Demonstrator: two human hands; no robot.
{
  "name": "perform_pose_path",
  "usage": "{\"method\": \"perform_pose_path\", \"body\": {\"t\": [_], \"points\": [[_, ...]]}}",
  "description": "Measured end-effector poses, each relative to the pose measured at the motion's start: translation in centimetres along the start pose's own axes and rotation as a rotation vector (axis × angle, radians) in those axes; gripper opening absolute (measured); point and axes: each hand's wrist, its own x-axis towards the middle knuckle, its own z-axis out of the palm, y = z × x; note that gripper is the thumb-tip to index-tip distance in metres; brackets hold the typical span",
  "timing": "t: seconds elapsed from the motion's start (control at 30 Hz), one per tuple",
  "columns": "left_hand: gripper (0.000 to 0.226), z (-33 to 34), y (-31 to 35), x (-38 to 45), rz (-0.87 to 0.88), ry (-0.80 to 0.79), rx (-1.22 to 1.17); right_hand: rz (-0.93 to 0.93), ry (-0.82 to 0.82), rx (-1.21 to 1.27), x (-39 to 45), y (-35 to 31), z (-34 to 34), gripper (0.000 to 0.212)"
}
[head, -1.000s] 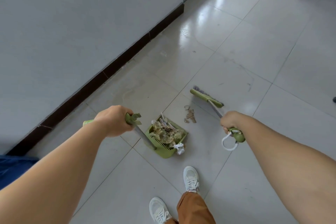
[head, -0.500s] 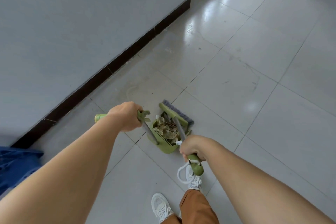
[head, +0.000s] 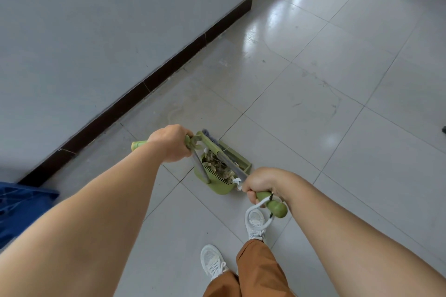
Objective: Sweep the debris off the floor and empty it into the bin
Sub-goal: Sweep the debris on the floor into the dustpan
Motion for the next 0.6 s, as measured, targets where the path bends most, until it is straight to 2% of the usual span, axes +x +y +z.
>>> {"method": "perform_pose_path", "body": {"t": [0.03, 0.27, 0.6], "points": [[0.008, 0.1, -0.1, -0.3, 0.003, 0.006, -0.009, -0.001, 0.001, -0.013, -0.4, -0.1, -0.4, 0.008], [0.013, -1.3, -1.0, -2.4, -0.028, 0.101, -0.099, -0.034, 0.027, -0.069, -3.3, -2.5, -3.4, 0.019], [0.014, -5.8, -1.3, -5.5, -0.034, 0.308, -0.213, -0.160, 0.158, -0.205, -9.1, -6.9, -4.2, 0.021]]}}
